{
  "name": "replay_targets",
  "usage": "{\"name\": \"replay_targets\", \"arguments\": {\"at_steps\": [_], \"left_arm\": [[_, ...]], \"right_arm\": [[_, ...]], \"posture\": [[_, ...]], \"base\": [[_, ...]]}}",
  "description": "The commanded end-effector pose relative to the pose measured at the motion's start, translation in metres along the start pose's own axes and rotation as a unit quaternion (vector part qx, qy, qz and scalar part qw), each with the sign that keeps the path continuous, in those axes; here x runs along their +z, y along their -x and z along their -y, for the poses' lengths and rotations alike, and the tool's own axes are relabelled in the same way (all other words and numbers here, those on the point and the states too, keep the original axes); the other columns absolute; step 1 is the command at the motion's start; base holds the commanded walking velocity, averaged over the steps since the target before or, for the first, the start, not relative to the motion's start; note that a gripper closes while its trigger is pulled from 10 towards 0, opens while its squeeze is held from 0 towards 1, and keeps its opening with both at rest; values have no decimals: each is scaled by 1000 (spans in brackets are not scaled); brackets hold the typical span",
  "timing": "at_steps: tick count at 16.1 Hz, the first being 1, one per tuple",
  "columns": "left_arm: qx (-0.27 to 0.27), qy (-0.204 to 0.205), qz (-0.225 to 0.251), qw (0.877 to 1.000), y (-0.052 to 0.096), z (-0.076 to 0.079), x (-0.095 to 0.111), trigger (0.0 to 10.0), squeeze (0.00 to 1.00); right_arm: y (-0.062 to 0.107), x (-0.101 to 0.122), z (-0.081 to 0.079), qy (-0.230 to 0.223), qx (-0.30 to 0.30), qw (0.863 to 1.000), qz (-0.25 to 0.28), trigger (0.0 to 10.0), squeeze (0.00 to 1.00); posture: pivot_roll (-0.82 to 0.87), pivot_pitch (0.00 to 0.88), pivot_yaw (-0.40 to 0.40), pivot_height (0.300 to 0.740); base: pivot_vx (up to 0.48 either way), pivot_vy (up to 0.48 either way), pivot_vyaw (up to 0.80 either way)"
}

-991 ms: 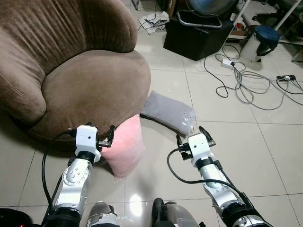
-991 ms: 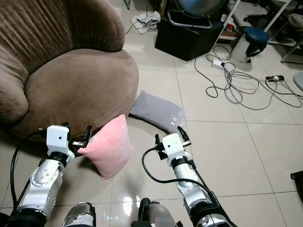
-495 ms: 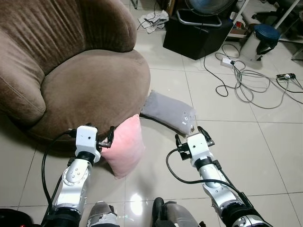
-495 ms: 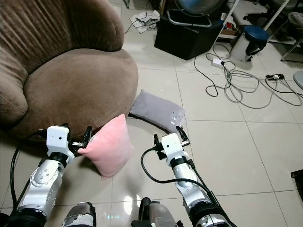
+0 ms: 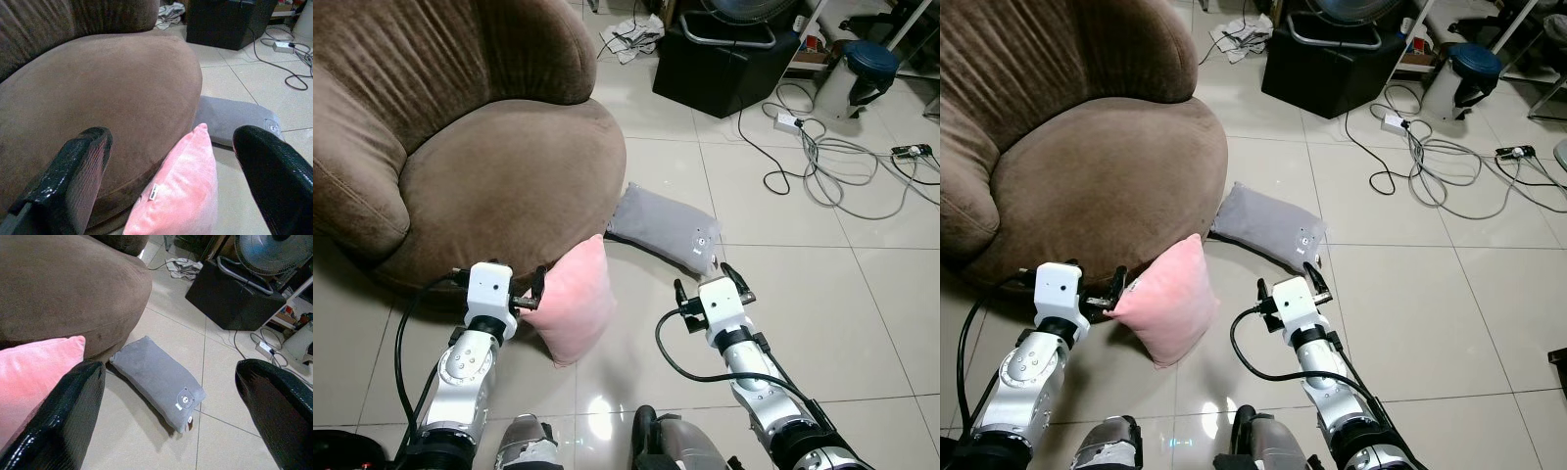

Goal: Move the pillow to the sofa from floor

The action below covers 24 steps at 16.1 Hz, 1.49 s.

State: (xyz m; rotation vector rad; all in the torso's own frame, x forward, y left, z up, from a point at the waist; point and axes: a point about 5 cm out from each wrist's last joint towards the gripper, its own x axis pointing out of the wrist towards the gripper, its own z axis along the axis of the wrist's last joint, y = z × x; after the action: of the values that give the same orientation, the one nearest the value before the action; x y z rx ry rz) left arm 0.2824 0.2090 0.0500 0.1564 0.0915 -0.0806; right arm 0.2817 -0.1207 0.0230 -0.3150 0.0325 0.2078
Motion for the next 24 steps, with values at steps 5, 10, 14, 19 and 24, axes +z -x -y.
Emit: {"name": "replay_targets", "arguments": {"at_steps": [5,10,14,19,24], "left_arm": [[-14,3,-19,1000,-2,3,-4,10000,1000],[-23,0,-13,1000,-1,4,-3,10000,1000],[-9,9,-24,1000,-1,2,-6,10000,1000],[2,10,-29,1000,-3,0,-6,10000,0],[-7,-21,-36,999,-3,2,-7,10000,0]], "right_arm": [[4,-6,0,0,2,1000,-13,10000,0],[4,-6,-1,-3,3,1000,-16,10000,0],[5,-7,-3,-4,5,1000,-16,10000,0],[5,-7,-2,-3,7,1000,-17,10000,0],[6,-6,-4,-5,9,1000,-14,10000,0]], "posture": [[286,195,-108,740],[285,199,-103,740],[286,208,-101,740],[286,211,-107,740],[281,212,-103,740]], "base": [[0,0,0],[0,0,0],[0,0,0],[0,0,0],[475,0,0]]}}
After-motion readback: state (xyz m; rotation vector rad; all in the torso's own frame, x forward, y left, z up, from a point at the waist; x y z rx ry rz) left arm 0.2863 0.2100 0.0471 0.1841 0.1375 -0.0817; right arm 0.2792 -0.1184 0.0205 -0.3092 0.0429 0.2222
